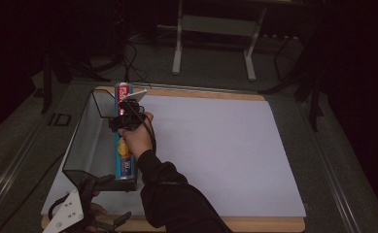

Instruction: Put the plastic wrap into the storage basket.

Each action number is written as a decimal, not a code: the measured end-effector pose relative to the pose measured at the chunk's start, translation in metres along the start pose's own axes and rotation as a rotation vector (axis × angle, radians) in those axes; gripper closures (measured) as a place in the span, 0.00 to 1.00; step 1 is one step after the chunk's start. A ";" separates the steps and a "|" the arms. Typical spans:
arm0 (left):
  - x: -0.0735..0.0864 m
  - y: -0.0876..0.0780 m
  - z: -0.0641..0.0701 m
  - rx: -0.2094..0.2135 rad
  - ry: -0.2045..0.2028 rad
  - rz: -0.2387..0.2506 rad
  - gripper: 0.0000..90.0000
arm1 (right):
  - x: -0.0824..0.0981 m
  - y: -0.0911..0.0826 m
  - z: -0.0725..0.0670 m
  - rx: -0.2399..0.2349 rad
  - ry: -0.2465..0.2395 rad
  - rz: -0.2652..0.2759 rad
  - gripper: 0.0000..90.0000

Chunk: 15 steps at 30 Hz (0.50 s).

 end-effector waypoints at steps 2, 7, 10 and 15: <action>0.000 0.000 0.000 0.000 0.001 -0.002 0.01 | -0.001 0.002 0.001 0.006 0.002 -0.004 0.35; 0.000 0.000 0.000 0.002 0.002 -0.004 0.01 | -0.003 0.010 0.005 0.024 0.032 0.002 0.35; 0.000 0.000 0.000 0.003 0.000 -0.004 0.01 | -0.003 0.014 0.007 0.034 0.033 -0.004 0.35; 0.000 0.000 0.000 0.006 0.000 -0.003 0.01 | -0.001 0.022 0.010 0.051 0.039 -0.011 0.35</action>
Point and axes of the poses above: each handheld gripper's, and its own axes: y roughly forward along the jaws, x roughly out of its underside, z roughly to its right, the point moved 2 cm from there along y, roughly forward along the jaws, and after that the axes turned 14 degrees about -x, right-handed, at the moved point
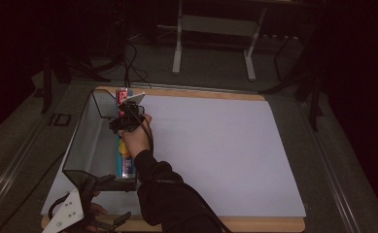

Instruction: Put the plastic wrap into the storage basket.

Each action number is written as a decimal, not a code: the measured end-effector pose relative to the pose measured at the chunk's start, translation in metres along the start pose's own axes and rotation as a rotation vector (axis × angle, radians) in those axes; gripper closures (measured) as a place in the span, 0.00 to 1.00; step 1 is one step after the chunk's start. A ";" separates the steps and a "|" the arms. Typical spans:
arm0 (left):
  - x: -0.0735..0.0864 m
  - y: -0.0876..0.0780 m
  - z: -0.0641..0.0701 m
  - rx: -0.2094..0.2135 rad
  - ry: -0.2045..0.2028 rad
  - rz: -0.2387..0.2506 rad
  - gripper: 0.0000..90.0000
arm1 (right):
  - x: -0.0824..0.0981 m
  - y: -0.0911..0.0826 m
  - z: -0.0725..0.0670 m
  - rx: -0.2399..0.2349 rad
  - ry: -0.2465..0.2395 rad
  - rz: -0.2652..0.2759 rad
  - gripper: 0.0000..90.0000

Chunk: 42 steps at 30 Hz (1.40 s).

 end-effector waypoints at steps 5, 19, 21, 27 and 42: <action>0.000 0.000 0.000 0.002 0.000 -0.001 0.01 | 0.000 0.002 -0.001 0.011 -0.007 0.010 0.35; 0.000 0.001 0.000 0.008 0.002 -0.007 0.01 | 0.000 0.000 0.004 -0.031 -0.043 0.011 0.32; 0.000 0.001 0.001 0.009 0.003 -0.009 0.01 | 0.000 -0.001 0.005 -0.046 -0.043 0.022 0.30; 0.000 0.002 0.001 0.011 0.004 -0.010 0.01 | -0.004 -0.018 0.001 -0.080 -0.129 0.042 0.20; 0.001 0.004 0.001 0.008 0.010 -0.020 0.01 | 0.000 -0.063 0.002 -0.178 -0.397 0.111 0.14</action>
Point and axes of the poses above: each handheld gripper's, and its own axes: y roughly forward along the jaws, x roughly out of its underside, z roughly to its right, the point moved 2 cm from there along y, roughly forward along the jaws, and after that the axes turned 14 degrees about -x, right-handed, at the moved point
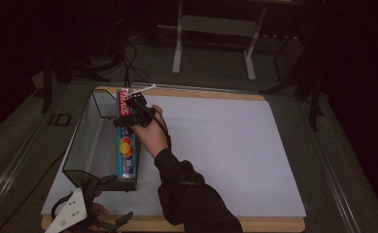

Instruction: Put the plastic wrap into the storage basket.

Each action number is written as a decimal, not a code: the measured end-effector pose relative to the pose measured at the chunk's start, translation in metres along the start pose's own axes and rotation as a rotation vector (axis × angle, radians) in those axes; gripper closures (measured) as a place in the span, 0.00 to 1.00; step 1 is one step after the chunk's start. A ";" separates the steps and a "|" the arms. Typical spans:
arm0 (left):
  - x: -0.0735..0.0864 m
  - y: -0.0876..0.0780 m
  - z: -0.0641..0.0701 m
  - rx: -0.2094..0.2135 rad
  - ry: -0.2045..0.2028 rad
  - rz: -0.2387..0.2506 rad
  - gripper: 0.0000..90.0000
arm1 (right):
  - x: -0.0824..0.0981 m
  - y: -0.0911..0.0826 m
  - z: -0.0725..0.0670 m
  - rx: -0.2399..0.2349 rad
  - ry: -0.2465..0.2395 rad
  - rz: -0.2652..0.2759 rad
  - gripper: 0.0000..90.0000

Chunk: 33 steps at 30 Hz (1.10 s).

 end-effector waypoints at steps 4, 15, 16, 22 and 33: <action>0.000 0.000 0.000 0.000 0.000 -0.003 0.01 | 0.004 -0.011 0.000 -0.006 -0.020 0.005 0.14; 0.001 0.002 0.001 -0.004 0.002 -0.011 0.01 | 0.022 -0.046 0.012 -0.001 -0.047 0.006 0.15; 0.001 0.003 0.001 -0.005 0.003 -0.011 0.01 | 0.026 -0.053 0.015 0.012 -0.057 0.011 0.15; 0.001 0.003 0.002 -0.004 0.005 -0.014 0.01 | 0.044 -0.074 0.025 0.013 -0.059 0.037 0.15; 0.001 0.004 0.003 -0.005 0.010 -0.017 0.01 | 0.084 -0.106 0.045 0.002 -0.068 0.026 0.15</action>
Point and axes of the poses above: each handheld gripper's, and its own axes: y roughly forward along the jaws, x roughly out of its underside, z roughly to its right, the point moved 2 cm from there along y, roughly forward along the jaws, and after that the axes turned 14 degrees about -x, right-handed, at the moved point
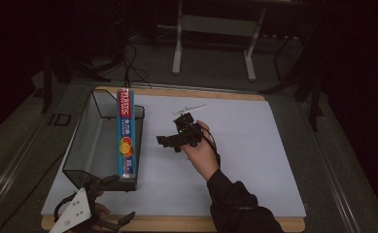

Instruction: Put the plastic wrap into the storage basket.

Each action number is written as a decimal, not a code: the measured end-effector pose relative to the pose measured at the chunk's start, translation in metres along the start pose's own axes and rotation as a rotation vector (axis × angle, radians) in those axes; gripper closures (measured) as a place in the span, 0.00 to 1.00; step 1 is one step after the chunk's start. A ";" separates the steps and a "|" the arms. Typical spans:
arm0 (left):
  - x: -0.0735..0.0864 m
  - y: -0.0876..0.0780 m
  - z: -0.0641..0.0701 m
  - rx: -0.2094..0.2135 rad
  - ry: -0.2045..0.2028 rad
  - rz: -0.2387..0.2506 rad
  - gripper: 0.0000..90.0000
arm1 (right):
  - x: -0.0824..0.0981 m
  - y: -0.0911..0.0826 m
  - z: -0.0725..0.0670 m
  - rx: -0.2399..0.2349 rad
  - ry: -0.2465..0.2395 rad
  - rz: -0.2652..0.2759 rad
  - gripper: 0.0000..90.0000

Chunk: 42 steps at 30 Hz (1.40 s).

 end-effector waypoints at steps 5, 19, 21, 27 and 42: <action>0.000 0.001 0.001 0.000 0.003 -0.003 0.01 | 0.020 -0.015 0.007 -0.010 0.013 0.004 0.15; 0.001 0.002 0.002 0.001 0.008 -0.008 0.01 | 0.066 -0.049 0.017 -0.019 0.031 0.027 0.14; 0.001 0.002 0.002 0.001 0.009 -0.010 0.01 | 0.073 -0.054 0.019 -0.008 0.032 0.029 0.14; 0.001 0.002 0.002 0.002 0.010 -0.011 0.01 | 0.093 -0.064 0.022 0.007 0.041 0.012 0.15; 0.001 0.003 0.003 0.004 0.011 -0.015 0.01 | 0.132 -0.084 0.022 0.033 0.019 0.020 0.15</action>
Point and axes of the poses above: each handheld gripper's, and its own axes: y roughly forward along the jaws, x roughly out of its underside, z roughly to its right, the point moved 2 cm from there along y, roughly forward along the jaws, and after that the axes turned 14 degrees about -x, right-handed, at the moved point
